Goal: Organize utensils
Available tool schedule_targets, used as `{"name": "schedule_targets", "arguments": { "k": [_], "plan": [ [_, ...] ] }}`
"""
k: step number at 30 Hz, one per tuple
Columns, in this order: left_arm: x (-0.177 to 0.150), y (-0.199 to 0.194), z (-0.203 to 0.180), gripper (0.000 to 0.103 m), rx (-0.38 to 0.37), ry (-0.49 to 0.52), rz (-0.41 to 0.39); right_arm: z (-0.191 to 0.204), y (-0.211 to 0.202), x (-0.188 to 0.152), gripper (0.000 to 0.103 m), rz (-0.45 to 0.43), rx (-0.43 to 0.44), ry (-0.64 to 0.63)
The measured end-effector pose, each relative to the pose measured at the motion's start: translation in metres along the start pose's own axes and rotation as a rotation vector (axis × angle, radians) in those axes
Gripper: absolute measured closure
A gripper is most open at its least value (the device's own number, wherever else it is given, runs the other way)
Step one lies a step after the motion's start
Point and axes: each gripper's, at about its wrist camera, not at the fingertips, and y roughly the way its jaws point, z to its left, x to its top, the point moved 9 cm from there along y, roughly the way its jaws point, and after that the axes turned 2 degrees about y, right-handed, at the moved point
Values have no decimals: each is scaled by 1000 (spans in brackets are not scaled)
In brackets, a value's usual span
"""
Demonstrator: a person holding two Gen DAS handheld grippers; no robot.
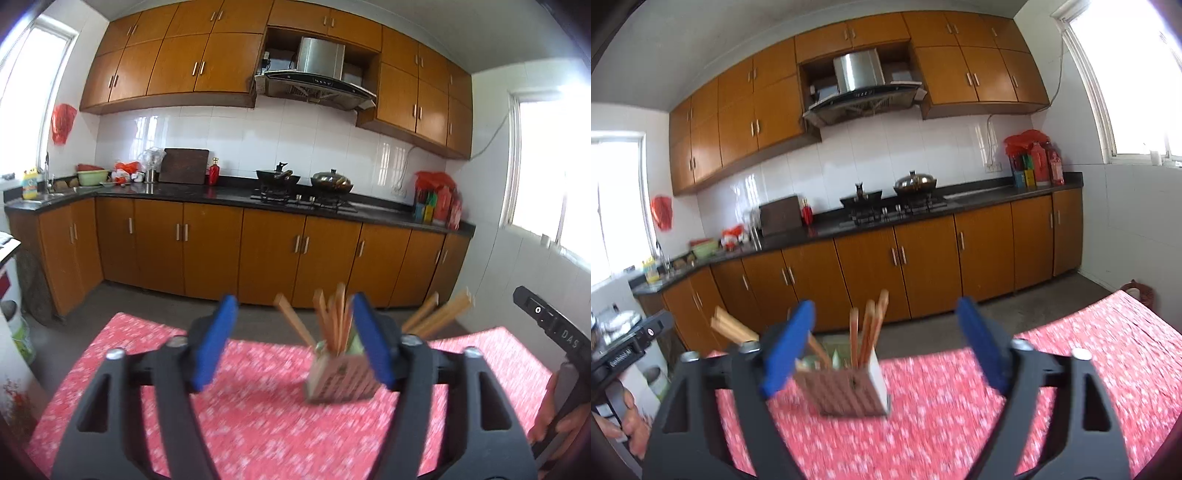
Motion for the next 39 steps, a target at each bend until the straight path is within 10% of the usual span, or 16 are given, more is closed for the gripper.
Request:
{"name": "schedule_targets", "arguments": {
  "k": [5, 18, 39],
  "plan": [
    [-51, -39, 5, 4, 48, 91, 5, 13, -20, -46, 2, 22, -53, -98],
    [-145, -74, 5, 4, 118, 131, 58, 25, -53, -129, 2, 94, -88, -182],
    [-172, -76, -2, 4, 106, 119, 101, 14, -68, -161, 2, 137, -115, -167]
  ]
}}
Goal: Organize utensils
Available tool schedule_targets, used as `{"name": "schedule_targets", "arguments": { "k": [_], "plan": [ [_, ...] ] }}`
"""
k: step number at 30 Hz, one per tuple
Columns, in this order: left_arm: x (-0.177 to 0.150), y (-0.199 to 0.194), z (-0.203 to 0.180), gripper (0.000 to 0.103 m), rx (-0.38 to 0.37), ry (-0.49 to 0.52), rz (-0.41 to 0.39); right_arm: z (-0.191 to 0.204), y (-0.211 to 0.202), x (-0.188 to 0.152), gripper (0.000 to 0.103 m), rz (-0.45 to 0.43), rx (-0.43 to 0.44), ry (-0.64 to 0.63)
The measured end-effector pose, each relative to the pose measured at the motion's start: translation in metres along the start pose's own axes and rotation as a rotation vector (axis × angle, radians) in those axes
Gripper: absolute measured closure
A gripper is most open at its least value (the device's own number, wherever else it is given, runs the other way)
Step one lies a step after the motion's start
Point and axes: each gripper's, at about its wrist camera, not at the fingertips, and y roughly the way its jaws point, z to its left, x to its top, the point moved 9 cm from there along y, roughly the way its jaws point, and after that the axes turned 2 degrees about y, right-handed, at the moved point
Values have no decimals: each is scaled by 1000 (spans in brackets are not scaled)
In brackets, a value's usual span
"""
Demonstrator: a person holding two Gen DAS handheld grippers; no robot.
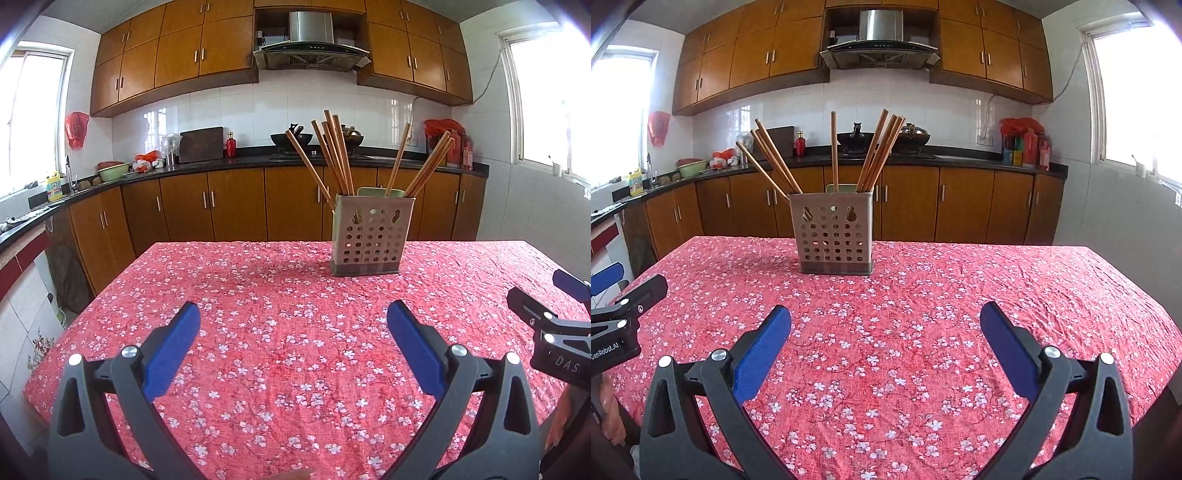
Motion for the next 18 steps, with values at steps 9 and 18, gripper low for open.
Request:
{"name": "schedule_targets", "arguments": {
  "k": [9, 18],
  "plan": [
    [-1, 1, -3, 4, -11, 0, 8, -3, 0, 0, 2, -1, 0, 12],
    [-1, 2, -3, 4, -10, -1, 10, -6, 2, -1, 2, 3, -1, 21]
  ]
}}
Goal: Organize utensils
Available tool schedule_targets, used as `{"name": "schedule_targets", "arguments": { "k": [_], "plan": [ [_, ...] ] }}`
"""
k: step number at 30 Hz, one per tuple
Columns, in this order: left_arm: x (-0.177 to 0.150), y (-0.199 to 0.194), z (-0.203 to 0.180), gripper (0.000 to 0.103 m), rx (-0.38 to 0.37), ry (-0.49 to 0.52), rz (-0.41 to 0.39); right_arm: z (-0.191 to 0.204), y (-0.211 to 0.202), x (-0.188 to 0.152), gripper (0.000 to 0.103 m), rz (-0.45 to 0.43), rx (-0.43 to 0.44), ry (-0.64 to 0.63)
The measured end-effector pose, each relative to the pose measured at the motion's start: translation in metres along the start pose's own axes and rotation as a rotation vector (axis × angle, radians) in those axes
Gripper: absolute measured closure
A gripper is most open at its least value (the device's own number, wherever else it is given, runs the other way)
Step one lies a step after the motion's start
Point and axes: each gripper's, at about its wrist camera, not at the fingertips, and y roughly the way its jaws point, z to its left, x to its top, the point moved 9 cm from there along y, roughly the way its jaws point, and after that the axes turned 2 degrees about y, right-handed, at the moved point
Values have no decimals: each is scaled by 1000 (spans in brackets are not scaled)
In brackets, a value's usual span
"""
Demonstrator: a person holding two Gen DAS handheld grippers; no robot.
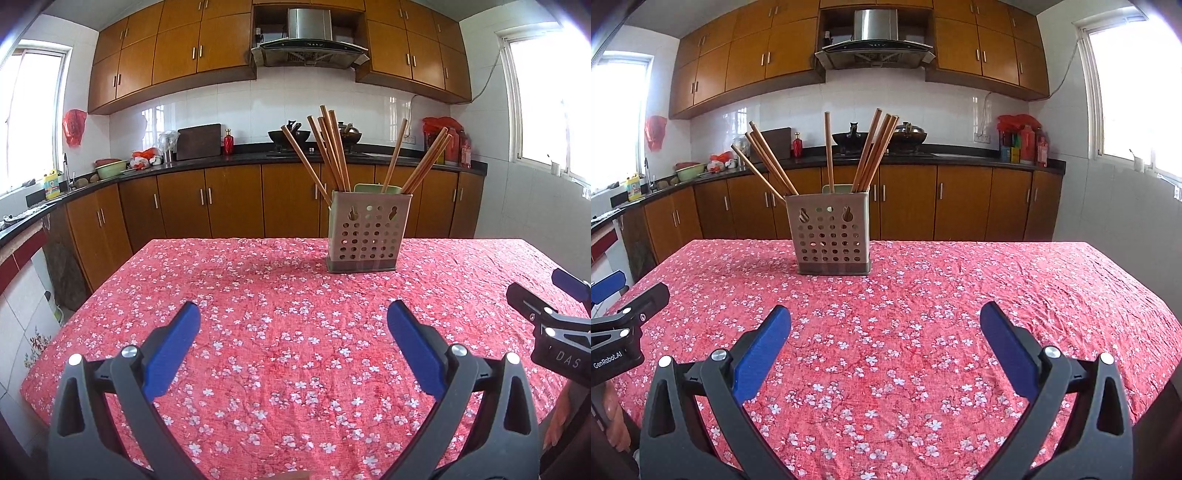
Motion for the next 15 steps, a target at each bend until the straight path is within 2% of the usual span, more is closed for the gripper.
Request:
{"name": "schedule_targets", "arguments": {
  "k": [15],
  "plan": [
    [-1, 1, -1, 4, 0, 0, 3, -1, 0, 0, 2, 2, 1, 0]
  ]
}}
